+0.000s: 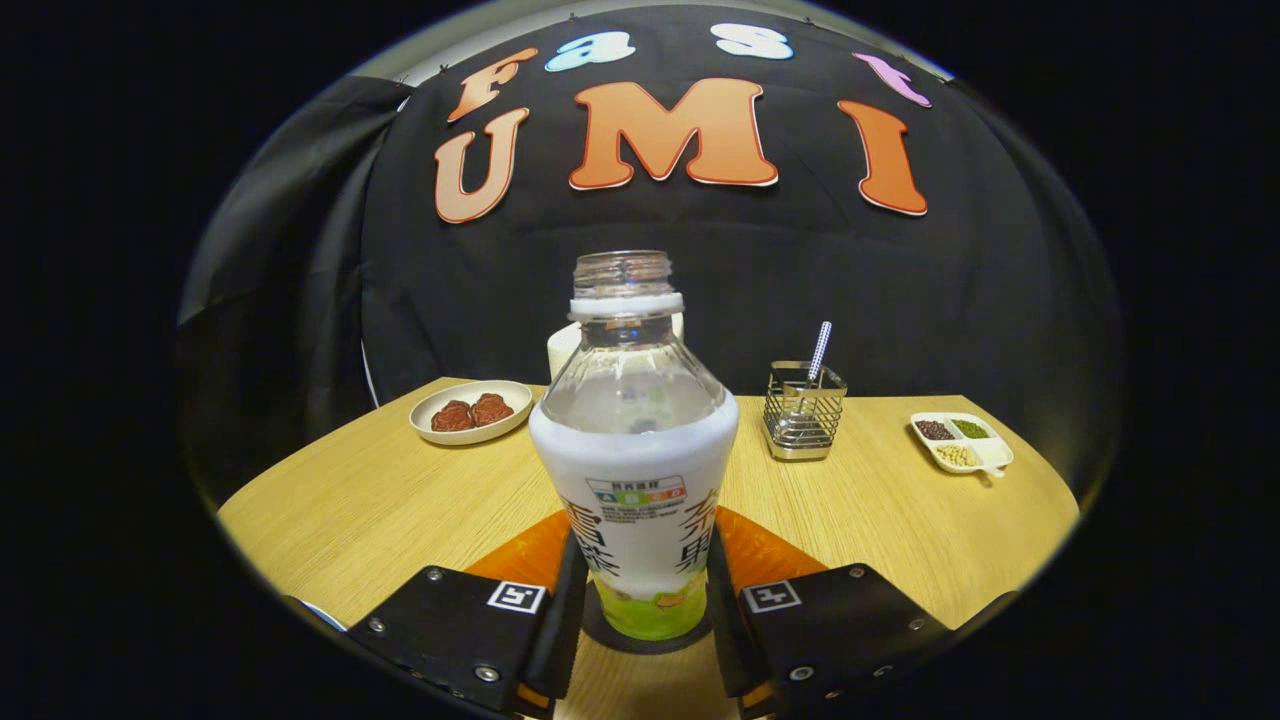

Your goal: Take the bottle from table, then pour the juice into the cup, finally place the bottle on the coaster

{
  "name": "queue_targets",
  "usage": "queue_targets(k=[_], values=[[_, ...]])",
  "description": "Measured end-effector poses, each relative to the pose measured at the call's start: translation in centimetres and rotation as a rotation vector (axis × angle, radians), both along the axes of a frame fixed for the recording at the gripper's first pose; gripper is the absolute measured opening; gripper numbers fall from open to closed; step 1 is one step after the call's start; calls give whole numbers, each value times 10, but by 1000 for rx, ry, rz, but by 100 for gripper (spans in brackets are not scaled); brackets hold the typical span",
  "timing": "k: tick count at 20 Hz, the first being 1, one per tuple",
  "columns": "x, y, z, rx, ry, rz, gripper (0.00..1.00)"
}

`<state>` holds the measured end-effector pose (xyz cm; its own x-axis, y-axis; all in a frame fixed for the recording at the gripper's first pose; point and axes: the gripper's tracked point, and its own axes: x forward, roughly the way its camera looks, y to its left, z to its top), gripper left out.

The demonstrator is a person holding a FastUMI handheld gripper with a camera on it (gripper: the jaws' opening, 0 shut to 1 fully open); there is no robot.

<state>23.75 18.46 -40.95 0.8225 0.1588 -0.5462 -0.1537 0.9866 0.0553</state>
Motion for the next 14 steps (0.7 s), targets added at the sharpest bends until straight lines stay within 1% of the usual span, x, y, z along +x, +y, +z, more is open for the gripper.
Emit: queue_targets(k=[3,7,9,11,12,14], values=[[-1,1,-9,4,18,0,57],[-3,1,-6,-8,15,1,57],[-4,3,-6,1,23,1,63],[-10,4,1,4,30,8,69],[-12,3,7,-1,22,8,85],[-16,0,29,-3,-7,15,97]])
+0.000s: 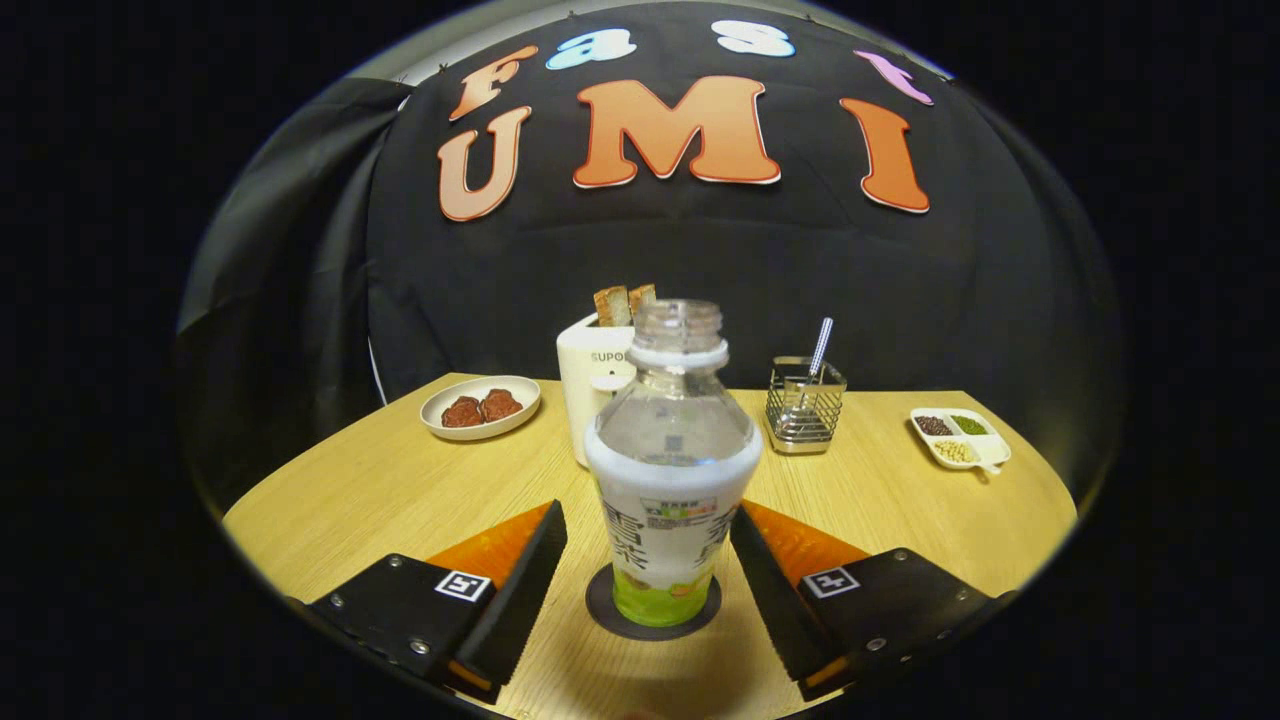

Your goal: Take the bottle from table, then pour the juice into the cup, finally place the bottle on the coaster

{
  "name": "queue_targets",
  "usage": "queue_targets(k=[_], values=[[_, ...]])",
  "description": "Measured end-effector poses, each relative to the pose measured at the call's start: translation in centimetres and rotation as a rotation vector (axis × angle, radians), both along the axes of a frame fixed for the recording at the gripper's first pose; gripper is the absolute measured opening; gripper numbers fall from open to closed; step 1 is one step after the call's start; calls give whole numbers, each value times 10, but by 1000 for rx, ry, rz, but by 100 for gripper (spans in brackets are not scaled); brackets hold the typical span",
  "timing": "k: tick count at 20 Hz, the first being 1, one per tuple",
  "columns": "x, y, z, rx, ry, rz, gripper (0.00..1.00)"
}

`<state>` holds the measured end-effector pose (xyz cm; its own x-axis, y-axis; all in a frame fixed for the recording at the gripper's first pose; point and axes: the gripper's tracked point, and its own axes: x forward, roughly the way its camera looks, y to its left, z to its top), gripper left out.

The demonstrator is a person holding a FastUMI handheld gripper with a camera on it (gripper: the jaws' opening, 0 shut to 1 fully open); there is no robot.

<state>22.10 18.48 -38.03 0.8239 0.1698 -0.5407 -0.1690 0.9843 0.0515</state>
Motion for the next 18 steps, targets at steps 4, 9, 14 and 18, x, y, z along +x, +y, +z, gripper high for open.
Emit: queue_targets(k=[4,9,14,18], values=[[-18,-6,55,29,-68,12,97],[-52,-26,141,35,-178,-2,97],[-104,-45,214,24,-259,8,97],[-133,-72,249,4,-327,-30,97]])
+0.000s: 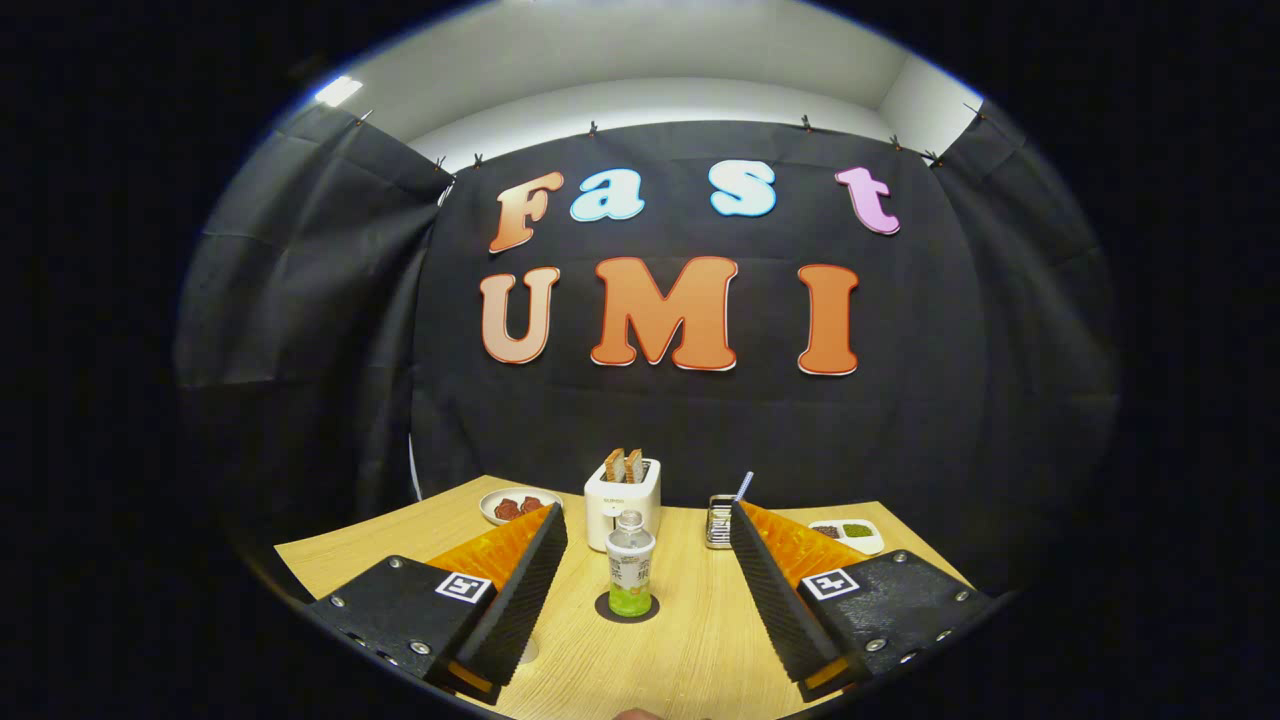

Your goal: Take the bottle from table, then pour the juice into the cup, finally place the bottle on the coaster

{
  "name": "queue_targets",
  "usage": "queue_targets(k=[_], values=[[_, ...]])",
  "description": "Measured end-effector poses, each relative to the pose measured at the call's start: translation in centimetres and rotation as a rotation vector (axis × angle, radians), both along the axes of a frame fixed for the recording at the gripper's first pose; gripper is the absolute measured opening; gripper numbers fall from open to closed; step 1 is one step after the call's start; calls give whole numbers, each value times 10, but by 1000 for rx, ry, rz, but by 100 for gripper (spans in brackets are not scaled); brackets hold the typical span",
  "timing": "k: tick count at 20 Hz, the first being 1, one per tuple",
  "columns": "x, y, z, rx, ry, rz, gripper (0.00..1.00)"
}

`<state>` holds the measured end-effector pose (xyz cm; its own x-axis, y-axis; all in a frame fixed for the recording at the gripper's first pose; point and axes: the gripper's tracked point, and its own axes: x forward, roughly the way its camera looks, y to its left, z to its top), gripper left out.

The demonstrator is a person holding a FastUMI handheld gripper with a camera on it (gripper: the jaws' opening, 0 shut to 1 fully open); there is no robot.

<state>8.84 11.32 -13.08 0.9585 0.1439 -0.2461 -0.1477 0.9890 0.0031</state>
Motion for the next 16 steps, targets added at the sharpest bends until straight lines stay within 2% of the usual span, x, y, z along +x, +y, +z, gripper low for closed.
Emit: queue_targets(k=[6,13,16], values=[[-33,-17,26,68,-21,-19,97],[-66,-18,55,68,-66,9,97],[-78,-11,67,116,-65,18,97]])
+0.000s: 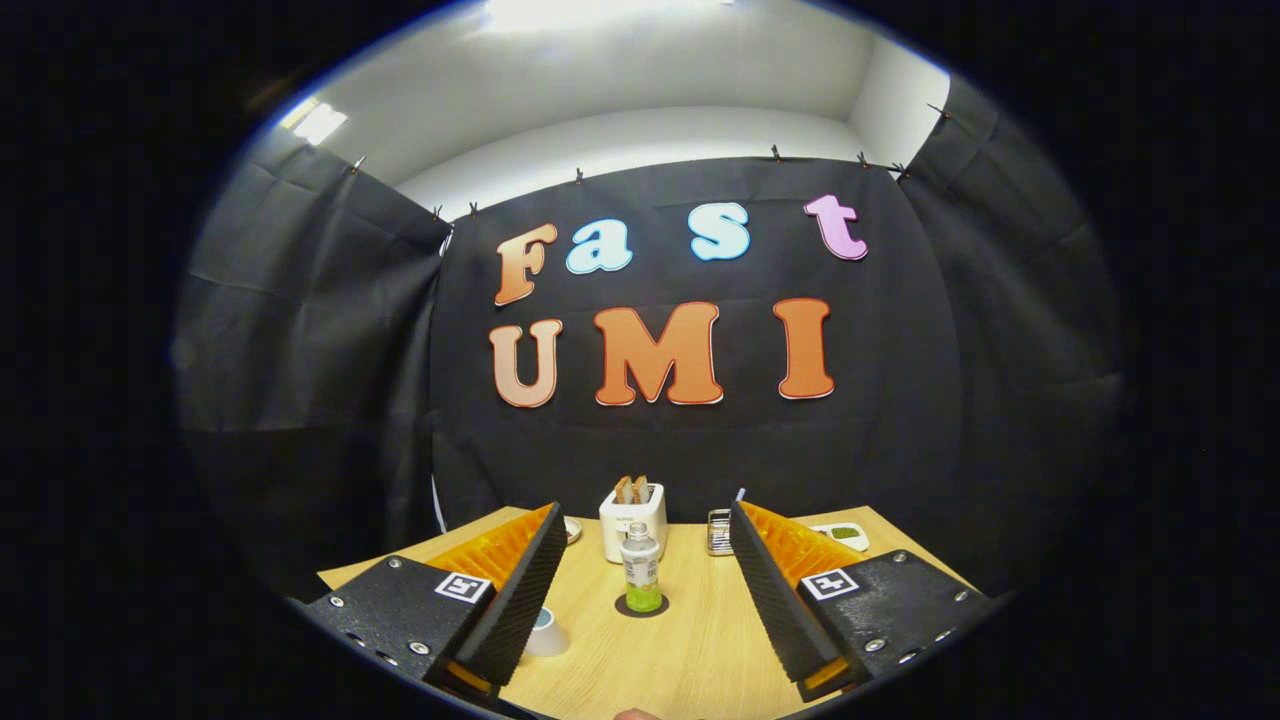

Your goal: Take the bottle from table, then pour the juice into the cup, finally place the bottle on the coaster

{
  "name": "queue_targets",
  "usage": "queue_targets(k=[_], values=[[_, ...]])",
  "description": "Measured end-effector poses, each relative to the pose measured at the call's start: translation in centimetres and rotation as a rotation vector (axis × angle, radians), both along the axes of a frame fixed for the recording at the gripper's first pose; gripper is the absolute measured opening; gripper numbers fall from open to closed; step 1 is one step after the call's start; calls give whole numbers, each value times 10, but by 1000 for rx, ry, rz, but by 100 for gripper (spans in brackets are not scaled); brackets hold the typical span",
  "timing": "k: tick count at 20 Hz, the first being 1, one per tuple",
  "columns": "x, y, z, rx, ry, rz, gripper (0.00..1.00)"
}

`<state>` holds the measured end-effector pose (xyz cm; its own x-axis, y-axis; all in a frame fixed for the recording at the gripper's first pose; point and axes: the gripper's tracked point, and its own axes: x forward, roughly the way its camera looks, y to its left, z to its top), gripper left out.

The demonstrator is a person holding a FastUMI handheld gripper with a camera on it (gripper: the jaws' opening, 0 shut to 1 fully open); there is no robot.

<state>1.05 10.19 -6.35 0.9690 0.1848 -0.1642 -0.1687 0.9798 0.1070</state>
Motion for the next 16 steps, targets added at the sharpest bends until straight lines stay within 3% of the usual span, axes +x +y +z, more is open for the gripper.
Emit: queue_targets(k=[16], values=[[-12,-3,25,-32,-43,-6,97]])
